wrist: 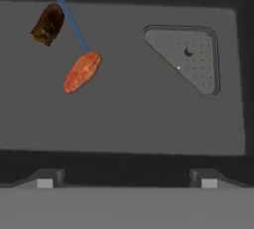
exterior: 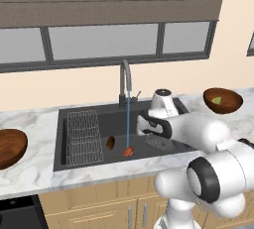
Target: Pick the sweet potatos from the sink and place them in one bowl. Place the lemon wedge in the other bowl. Then turn off the sink faucet.
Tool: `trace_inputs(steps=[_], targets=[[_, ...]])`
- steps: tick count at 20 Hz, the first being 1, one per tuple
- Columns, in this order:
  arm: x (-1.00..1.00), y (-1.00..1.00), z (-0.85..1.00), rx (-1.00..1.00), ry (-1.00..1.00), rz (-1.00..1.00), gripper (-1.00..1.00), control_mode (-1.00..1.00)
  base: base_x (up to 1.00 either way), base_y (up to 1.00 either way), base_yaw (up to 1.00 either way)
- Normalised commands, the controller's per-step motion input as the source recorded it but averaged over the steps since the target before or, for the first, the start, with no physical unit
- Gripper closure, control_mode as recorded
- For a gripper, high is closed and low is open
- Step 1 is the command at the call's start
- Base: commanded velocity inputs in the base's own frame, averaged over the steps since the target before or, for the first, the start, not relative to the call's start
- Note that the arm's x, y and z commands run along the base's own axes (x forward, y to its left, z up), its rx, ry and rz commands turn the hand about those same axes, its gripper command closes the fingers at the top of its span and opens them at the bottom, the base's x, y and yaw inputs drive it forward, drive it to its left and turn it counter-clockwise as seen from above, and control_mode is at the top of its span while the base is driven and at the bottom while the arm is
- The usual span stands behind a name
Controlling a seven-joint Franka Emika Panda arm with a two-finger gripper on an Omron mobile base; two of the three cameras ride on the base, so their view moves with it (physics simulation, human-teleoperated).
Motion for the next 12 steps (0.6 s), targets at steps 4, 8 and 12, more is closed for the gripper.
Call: trace_inputs(steps=[4,8,12], targets=[[0.7,0.02,-0.61,0.3,0.08,0.0,-1.0,-1.0,0.0,0.0,0.0],[0.42,0.32,-0.26,0.06,0.14,0.0,-1.0,-1.0,0.0,0.0,0.0],[0.18,0.63,-0.4,-0.01,0.16,0.0,-1.0,-1.0,0.0,0.0,0.0]])
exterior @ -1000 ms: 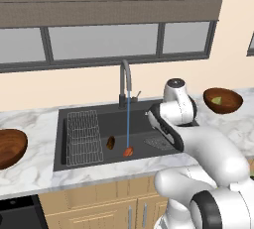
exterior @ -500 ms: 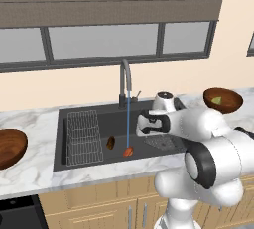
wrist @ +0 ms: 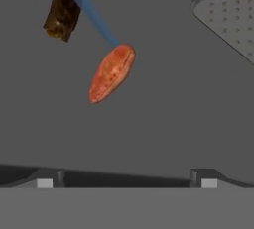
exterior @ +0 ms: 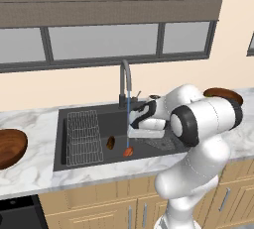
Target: Pick the sweet potatos from the sink and place them in one bowl. Place the lemon wedge in the other bowl. Then turn off the sink faucet.
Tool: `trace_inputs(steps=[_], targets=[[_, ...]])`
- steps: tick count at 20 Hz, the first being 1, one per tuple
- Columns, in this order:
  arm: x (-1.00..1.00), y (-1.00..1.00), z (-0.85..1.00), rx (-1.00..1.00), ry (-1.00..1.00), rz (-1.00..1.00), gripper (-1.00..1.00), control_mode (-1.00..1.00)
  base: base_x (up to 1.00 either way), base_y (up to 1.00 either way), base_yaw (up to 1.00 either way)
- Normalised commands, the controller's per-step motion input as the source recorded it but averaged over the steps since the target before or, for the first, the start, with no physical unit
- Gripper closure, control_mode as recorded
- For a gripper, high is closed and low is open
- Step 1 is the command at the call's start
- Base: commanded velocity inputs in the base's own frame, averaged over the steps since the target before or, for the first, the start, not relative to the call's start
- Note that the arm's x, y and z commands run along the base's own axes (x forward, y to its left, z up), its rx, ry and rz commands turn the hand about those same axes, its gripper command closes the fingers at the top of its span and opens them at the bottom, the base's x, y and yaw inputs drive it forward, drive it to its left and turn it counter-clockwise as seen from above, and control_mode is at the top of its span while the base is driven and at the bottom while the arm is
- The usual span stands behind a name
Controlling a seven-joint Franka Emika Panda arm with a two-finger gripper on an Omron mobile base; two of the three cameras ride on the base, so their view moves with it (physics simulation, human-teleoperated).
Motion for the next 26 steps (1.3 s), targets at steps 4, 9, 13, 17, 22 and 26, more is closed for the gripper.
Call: trace_inputs(steps=[4,9,13,17,22,26], targets=[[0.02,0.19,-0.47,0.0,0.1,0.0,-1.0,-1.0,0.0,0.0,0.0],[0.14,0.04,-0.57,0.0,0.04,0.0,-1.0,-1.0,0.0,0.0,0.0],[0.2,0.2,-0.42,0.0,0.0,0.0,-1.0,-1.0,0.0,0.0,0.0],[0.14,0.17,-0.26,0.01,0.0,0.0,-1.0,-1.0,0.0,0.0,0.0],[0.26,0.1,-0.29,0.02,0.0,0.0,-1.0,-1.0,0.0,0.0,0.0],[0.32,0.12,-0.25,0.02,0.0,0.0,-1.0,-1.0,0.0,0.0,0.0]])
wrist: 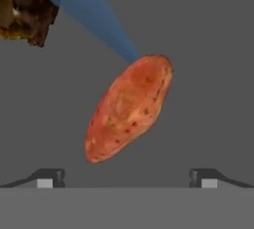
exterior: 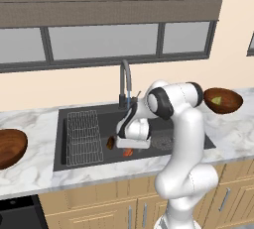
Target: Pick the sweet potatos from the sink and place them in one bowl. Place the lemon wedge in the other bowl. Then turn off the sink faucet.
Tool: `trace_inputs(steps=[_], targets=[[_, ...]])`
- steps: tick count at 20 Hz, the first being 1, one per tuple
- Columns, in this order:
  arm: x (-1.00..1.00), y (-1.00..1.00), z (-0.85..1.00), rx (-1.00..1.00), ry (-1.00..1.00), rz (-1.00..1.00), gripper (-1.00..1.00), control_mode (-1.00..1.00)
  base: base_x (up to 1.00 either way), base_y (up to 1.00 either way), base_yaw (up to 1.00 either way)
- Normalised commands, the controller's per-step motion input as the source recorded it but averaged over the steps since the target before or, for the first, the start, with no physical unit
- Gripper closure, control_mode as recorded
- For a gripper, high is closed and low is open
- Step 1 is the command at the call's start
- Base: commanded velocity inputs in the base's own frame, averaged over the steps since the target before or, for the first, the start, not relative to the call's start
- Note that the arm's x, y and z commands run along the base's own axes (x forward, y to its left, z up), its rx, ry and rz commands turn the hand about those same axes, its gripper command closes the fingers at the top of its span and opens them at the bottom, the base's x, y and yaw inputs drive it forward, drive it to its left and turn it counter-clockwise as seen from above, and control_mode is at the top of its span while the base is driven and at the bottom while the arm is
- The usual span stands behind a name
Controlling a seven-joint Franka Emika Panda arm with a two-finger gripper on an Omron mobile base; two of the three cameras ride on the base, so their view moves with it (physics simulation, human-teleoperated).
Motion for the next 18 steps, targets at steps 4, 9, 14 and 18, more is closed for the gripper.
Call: trace_inputs(steps=[4,9,14,18], targets=[[0.41,0.06,-0.29,0.02,0.0,0.0,-1.0,-1.0,0.0,0.0,0.0],[0.38,0.03,-0.34,0.02,0.0,0.0,-1.0,-1.0,0.0,0.0,0.0],[0.32,0.04,-0.29,0.01,0.0,0.0,-1.0,-1.0,0.0,0.0,0.0],[0.0,0.0,-0.19,0.0,0.0,0.0,1.0,-1.0,0.0,0.0,0.0]])
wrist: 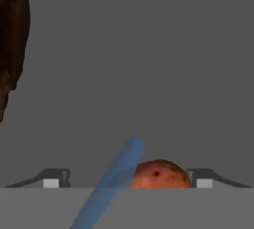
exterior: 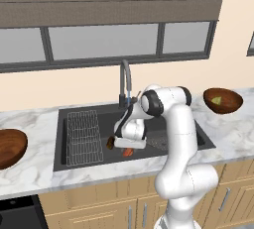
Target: Pick the sweet potatos from the sink and place them in one bowl. Place the lemon wedge in the other bowl. Then turn off the sink faucet.
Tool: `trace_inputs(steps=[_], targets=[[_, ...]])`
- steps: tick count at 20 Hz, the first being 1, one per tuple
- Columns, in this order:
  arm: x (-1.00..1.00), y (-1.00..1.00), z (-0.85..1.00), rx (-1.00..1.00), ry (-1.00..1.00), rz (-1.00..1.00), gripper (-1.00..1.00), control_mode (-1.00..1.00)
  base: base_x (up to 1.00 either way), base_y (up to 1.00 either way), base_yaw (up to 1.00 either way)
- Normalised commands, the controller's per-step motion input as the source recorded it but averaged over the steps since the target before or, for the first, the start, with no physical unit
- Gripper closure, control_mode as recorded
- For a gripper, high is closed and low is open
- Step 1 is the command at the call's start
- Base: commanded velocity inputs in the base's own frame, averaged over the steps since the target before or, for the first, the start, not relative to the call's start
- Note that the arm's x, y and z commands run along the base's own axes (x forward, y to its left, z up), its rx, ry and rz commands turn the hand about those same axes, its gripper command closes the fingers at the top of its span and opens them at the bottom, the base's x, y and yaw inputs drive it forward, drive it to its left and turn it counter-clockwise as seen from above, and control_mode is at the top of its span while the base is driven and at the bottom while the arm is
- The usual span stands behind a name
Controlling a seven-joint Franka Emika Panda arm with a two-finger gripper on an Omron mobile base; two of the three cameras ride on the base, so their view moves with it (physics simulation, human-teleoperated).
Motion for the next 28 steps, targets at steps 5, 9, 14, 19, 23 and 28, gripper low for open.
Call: trace_inputs(steps=[5,9,14,19,23,28], targets=[[0.0,0.0,0.0,0.01,0.0,-0.02,1.0,-1.0,0.0,0.0,0.0],[0.0,-0.05,0.18,0.05,0.0,0.0,1.0,-1.0,0.0,0.0,0.0],[0.0,-0.45,0.88,0.11,-0.04,0.0,1.0,-1.0,0.0,0.0,0.0],[0.0,-0.6,1.0,0.11,-0.07,-0.01,1.0,-1.0,0.0,0.0,0.0],[-0.22,-0.43,0.98,0.05,-0.06,-0.03,1.0,-1.0,0.0,0.0,0.0],[-0.58,-0.08,1.0,0.0,-0.05,-0.05,1.0,-1.0,0.0,0.0,0.0]])
